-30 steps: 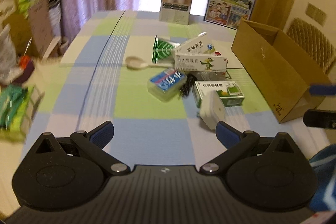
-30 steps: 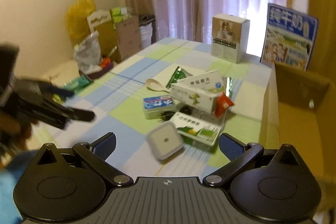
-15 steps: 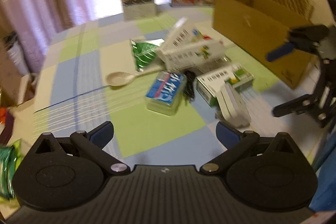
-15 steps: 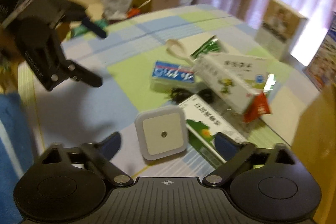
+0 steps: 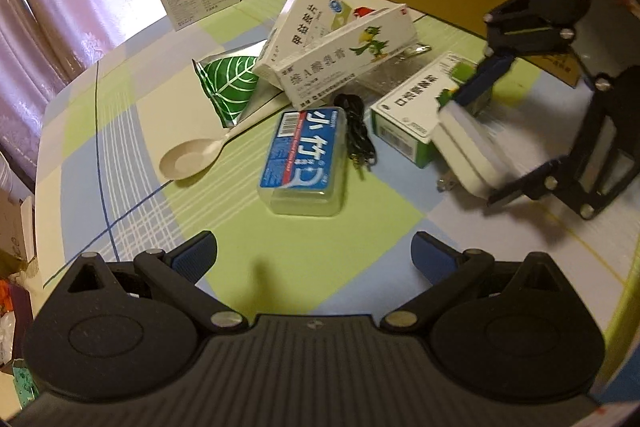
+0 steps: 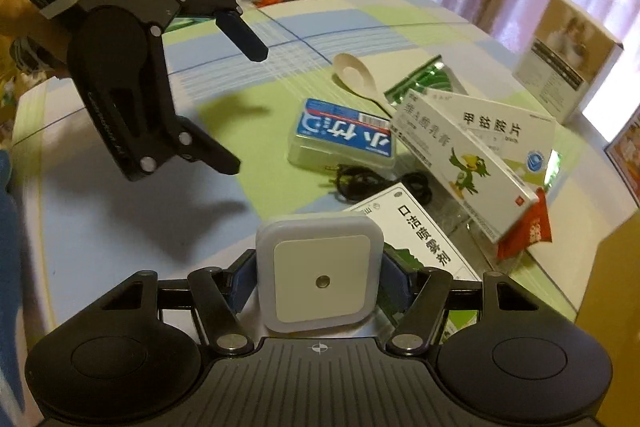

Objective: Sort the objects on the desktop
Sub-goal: 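Grasp the white square night light with the right tool, then grasp the blue toothpick box with the left tool while the right tool lifts the night light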

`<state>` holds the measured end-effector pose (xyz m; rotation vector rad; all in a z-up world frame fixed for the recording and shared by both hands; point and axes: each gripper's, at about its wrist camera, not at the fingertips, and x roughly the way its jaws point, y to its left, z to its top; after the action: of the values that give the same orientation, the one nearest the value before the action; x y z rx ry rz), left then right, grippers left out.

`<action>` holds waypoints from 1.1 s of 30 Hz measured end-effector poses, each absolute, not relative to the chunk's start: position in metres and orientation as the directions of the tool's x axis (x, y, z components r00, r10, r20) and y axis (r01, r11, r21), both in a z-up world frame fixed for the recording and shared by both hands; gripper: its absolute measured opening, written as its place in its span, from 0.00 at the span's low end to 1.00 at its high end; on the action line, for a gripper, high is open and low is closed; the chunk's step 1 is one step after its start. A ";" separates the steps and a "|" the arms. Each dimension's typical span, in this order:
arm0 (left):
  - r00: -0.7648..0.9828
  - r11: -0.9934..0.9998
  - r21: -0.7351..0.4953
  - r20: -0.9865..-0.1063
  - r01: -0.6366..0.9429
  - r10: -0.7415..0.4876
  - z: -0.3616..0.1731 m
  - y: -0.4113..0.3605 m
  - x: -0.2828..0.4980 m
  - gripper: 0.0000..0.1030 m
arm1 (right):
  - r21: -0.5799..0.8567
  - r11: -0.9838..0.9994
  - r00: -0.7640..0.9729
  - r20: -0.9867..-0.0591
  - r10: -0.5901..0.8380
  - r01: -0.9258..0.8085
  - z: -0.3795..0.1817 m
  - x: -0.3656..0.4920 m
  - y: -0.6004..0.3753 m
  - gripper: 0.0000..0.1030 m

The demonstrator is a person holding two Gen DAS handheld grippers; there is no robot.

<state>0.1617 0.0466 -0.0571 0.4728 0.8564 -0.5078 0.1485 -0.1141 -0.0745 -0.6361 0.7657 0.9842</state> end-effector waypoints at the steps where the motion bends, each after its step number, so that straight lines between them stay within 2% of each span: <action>1: 0.552 0.784 0.182 -0.801 0.593 -0.232 -0.058 0.047 0.166 0.99 | -0.126 0.427 0.346 -0.801 0.488 -0.895 -0.074 0.148 -0.114 0.61; 6: 0.558 0.783 0.180 -0.794 0.595 -0.242 -0.064 0.041 0.184 0.98 | -0.148 0.461 0.387 -0.786 0.482 -0.875 -0.076 0.143 -0.115 0.61; 13: 0.543 0.770 0.187 -0.807 0.610 -0.233 -0.078 0.029 0.211 0.86 | -0.124 0.512 0.405 -0.775 0.484 -0.850 -0.074 0.149 -0.125 0.61; 14: 0.542 0.771 0.187 -0.807 0.609 -0.233 -0.080 0.028 0.214 0.83 | -0.123 0.514 0.405 -0.775 0.485 -0.849 -0.074 0.149 -0.125 0.61; 16: 0.531 0.775 0.174 -0.814 0.607 -0.233 -0.082 0.027 0.219 0.59 | -0.122 0.518 0.406 -0.777 0.481 -0.846 -0.074 0.150 -0.124 0.61; 17: 0.529 0.780 0.169 -0.817 0.603 -0.232 -0.082 0.027 0.219 0.55 | -0.117 0.523 0.405 -0.777 0.481 -0.844 -0.073 0.149 -0.125 0.61; 22: 0.526 0.811 0.162 -0.826 0.562 -0.200 -0.077 0.033 0.194 0.51 | -0.079 0.550 0.394 -0.782 0.483 -0.831 -0.067 0.143 -0.130 0.61; 29: 0.509 0.821 0.130 -0.834 0.556 -0.213 -0.065 0.045 0.135 0.52 | -0.044 0.571 0.378 -0.791 0.482 -0.820 -0.067 0.128 -0.132 0.61; 30: 0.514 0.825 0.133 -0.832 0.549 -0.208 -0.063 0.045 0.133 0.57 | -0.054 0.564 0.379 -0.793 0.477 -0.824 -0.069 0.126 -0.130 0.61; 31: 0.521 0.829 0.135 -0.828 0.542 -0.205 -0.062 0.045 0.134 0.67 | -0.062 0.559 0.380 -0.794 0.475 -0.827 -0.070 0.126 -0.129 0.61; 33: 0.523 0.834 0.130 -0.826 0.536 -0.207 -0.061 0.043 0.138 0.71 | -0.061 0.560 0.382 -0.791 0.478 -0.826 -0.071 0.126 -0.130 0.61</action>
<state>0.1384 0.0432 -0.0615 0.3958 0.9192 -0.4589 0.1262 -0.1296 -0.0711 -0.4954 0.8096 0.8761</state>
